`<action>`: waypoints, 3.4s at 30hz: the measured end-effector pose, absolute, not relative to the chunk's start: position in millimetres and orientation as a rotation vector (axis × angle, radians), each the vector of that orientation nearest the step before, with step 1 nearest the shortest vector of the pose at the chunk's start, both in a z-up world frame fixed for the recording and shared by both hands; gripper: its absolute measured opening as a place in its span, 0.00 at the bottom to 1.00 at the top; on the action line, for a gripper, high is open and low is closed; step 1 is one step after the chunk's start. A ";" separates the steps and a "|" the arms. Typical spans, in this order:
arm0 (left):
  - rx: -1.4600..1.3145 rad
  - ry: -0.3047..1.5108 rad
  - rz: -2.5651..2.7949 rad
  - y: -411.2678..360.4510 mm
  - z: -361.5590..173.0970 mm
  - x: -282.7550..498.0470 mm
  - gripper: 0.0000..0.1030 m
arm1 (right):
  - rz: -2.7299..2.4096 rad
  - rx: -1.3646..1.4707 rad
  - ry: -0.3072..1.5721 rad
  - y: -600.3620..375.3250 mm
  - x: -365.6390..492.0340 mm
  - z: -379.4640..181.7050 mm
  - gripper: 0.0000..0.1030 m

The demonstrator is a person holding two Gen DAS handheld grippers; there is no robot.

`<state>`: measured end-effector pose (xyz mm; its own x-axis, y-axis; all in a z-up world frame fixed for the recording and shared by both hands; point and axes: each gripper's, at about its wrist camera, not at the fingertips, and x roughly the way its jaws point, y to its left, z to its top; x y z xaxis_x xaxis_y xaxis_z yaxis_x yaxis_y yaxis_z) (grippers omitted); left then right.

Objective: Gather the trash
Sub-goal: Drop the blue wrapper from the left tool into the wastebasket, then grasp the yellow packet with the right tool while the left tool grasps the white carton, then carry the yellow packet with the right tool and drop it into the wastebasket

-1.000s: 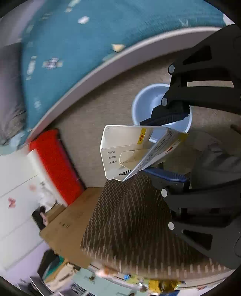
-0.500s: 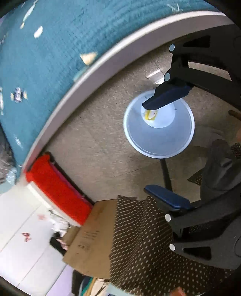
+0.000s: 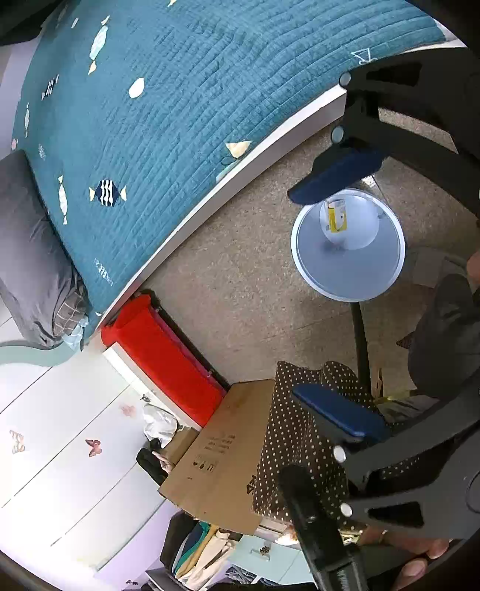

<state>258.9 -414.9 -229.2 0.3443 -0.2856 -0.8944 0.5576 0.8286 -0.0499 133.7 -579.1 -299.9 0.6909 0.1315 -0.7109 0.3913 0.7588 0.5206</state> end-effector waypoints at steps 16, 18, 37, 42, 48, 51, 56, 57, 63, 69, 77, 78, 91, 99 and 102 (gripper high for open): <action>0.151 0.864 -0.533 -325.5 -147.3 213.4 0.89 | -0.203 0.487 0.663 -508.0 110.7 -195.2 0.94; 0.140 0.821 -0.530 -309.4 -136.0 204.5 0.90 | -0.182 0.476 0.638 -493.5 107.3 -175.6 0.94; 0.031 0.593 -0.397 -131.4 -71.6 144.9 0.90 | 0.048 0.243 0.588 -336.6 100.3 -88.9 0.94; 0.033 0.571 -0.346 -94.4 -71.1 138.9 0.90 | 0.125 0.185 0.592 -301.3 103.2 -85.4 0.94; 0.042 0.563 -0.229 -39.5 -77.9 138.4 0.90 | 0.206 0.151 0.618 -263.9 115.5 -92.4 0.94; 0.033 0.578 -0.169 -14.4 -85.9 142.8 0.90 | 0.250 0.130 0.642 -248.7 121.1 -102.2 0.94; 0.020 0.638 -0.073 26.9 -109.0 165.0 0.90 | 0.308 0.097 0.692 -226.7 131.0 -121.0 0.94; 0.023 0.652 -0.071 31.5 -113.8 170.5 0.90 | 0.322 0.093 0.705 -222.7 134.0 -125.5 0.94; 0.057 0.694 -0.062 28.2 -136.1 188.8 0.90 | 0.382 0.063 0.764 -204.4 147.2 -144.7 0.94; -0.021 0.779 -0.143 38.4 -156.1 214.8 0.55 | 0.467 0.034 0.831 -179.2 166.8 -161.8 0.94; -0.064 0.749 -0.167 52.7 -151.8 206.5 0.53 | 0.525 -0.022 0.874 -150.7 184.0 -177.0 0.55; -0.064 0.743 -0.164 53.8 -151.0 204.2 0.53 | 0.524 -0.029 0.874 -149.3 183.0 -177.5 0.51; -0.056 0.639 -0.147 56.6 -126.0 154.8 0.53 | 0.461 0.094 0.800 -197.7 150.7 -159.2 0.35; -0.087 0.540 -0.179 29.0 -90.6 130.8 0.53 | 0.390 0.184 0.671 -245.3 139.4 -121.2 0.35; -0.087 0.502 -0.218 -2.0 -78.8 126.1 0.53 | 0.348 0.219 0.598 -271.8 130.9 -97.2 0.35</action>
<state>126.1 -2.0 -78.8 0.8541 -0.2286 -0.4671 0.1859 0.9731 -0.1364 130.9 -271.8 -97.2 0.7710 0.3814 -0.5099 -0.2559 0.9189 0.3003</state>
